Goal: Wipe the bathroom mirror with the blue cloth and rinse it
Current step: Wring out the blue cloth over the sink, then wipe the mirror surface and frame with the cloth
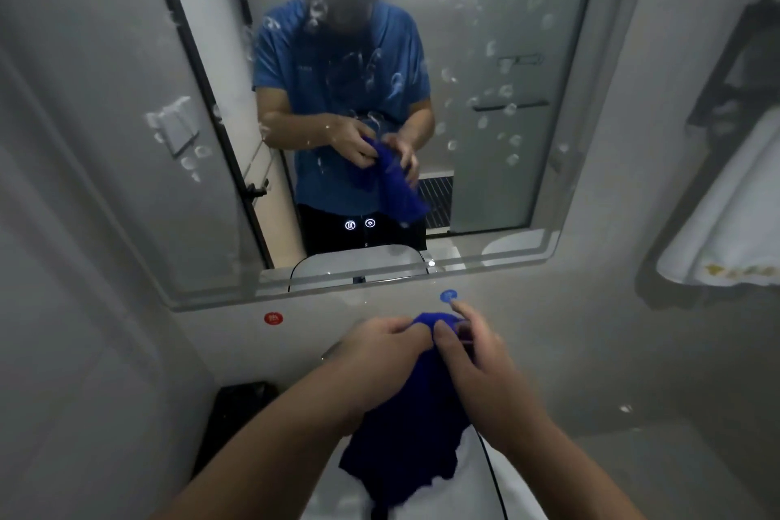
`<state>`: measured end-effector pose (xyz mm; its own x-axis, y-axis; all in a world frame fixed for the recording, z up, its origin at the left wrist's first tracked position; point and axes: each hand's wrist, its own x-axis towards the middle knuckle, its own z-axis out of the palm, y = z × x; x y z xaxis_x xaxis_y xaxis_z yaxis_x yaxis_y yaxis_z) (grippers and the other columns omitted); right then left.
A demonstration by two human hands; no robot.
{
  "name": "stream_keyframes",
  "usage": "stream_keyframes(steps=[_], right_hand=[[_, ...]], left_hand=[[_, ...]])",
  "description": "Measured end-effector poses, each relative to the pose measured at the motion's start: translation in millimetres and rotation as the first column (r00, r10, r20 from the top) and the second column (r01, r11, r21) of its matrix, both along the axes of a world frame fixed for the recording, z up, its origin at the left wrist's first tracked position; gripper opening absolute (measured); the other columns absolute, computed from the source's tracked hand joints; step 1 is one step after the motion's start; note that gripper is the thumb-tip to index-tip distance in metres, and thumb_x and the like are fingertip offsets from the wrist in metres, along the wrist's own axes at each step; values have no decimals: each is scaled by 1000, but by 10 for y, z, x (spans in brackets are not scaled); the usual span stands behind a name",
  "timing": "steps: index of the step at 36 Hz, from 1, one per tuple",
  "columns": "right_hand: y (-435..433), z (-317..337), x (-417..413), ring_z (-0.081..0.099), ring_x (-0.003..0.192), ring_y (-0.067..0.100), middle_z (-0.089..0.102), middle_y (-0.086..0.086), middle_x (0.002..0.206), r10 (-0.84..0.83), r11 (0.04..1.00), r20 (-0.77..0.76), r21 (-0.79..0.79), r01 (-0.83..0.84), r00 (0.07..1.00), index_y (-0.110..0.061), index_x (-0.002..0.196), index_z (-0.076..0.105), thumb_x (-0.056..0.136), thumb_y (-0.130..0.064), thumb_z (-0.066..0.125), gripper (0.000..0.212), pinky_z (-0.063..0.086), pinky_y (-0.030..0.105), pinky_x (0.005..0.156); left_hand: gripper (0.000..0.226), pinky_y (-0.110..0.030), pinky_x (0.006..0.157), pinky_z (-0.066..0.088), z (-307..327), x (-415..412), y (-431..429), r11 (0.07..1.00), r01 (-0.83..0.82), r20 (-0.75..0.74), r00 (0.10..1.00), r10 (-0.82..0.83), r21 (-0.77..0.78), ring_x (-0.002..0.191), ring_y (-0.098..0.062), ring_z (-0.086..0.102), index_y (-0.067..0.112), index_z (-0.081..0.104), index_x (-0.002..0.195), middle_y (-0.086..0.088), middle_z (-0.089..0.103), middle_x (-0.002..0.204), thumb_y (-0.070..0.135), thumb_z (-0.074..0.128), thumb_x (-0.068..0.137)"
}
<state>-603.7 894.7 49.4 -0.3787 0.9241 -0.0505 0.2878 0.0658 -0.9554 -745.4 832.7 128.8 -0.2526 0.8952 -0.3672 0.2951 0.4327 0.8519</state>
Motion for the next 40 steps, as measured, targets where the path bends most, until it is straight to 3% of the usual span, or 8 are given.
stream_keyframes(steps=[3, 9, 18, 21, 25, 30, 33, 40], right_hand=[[-8, 15, 50, 69, 122, 16, 69, -7, 136, 195, 956, -309, -152, -250, 931, -41, 149, 52, 100, -62, 57, 53, 57, 40, 106], [77, 99, 35, 76, 103, 32, 78, 9, 113, 167, 983, -287, -26, -182, 943, -32, 130, 71, 109, -21, 57, 27, 61, 58, 96], [520, 469, 22, 73, 110, 29, 76, 15, 120, -62, 978, -61, -202, 49, 996, -13, 125, 68, 101, -58, 60, 51, 56, 52, 106], [792, 666, 159, 77, 109, 33, 80, 8, 115, -314, 944, -375, -219, 246, 872, -22, 114, 75, 75, -86, 68, 75, 58, 63, 100], [1249, 1212, 216, 76, 108, 27, 80, -2, 107, -405, 900, -538, -91, 427, 739, -28, 109, 73, 98, -68, 52, 47, 59, 53, 98], [1897, 1822, -30, 60, 97, -24, 68, -21, 111, -385, 729, -546, 313, 608, 744, -38, 114, 64, 114, -39, 41, 23, 44, 2, 87], [2395, 1910, -266, 24, 161, 14, 36, -4, 171, -355, 573, -333, 661, 485, 873, -33, 160, 43, 111, -44, 36, 51, 15, 46, 134], [2597, 1483, -744, -8, 166, 30, 2, -1, 180, -450, 374, 15, 911, 174, 893, -37, 170, 20, 102, -54, 42, 73, -4, 65, 130]], left_hand=[[21, -59, 88, 61, 3, 0, 31, 991, 36, -12, 999, -35, 132, 90, -37, 75, 25, 78, 96, -12, 78, 92, 32, 59, 93], [18, -38, 82, 63, 130, -121, 125, 953, 123, -95, 990, -100, 278, 87, -20, 76, 23, 75, 104, -3, 78, 94, 18, 57, 105], [12, -20, 70, 62, 302, -317, 502, 937, 92, -215, 976, -18, 338, 86, -8, 72, 38, 69, 113, 3, 75, 94, 38, 61, 103], [10, -22, 71, 59, 283, -381, 617, 916, 113, -276, 961, -3, 385, 87, -1, 71, 41, 73, 105, 17, 75, 96, 43, 64, 100], [9, -14, 71, 50, 251, -428, 784, 891, 102, -374, 924, 79, 442, 86, 4, 70, 44, 75, 96, 27, 74, 92, 37, 70, 97], [10, -11, 69, 52, 374, -460, 991, 880, 117, -388, 918, 81, 461, 85, 2, 70, 43, 74, 103, 24, 74, 90, 37, 68, 99], [11, -16, 66, 52, 479, -521, 1114, 862, 136, -416, 905, 93, 488, 84, -1, 69, 45, 70, 106, 24, 73, 90, 38, 64, 100], [14, -16, 59, 44, 554, -709, 1465, 769, 112, -543, 771, 333, 630, 83, -1, 62, 42, 65, 95, 14, 63, 79, 29, 69, 91]])
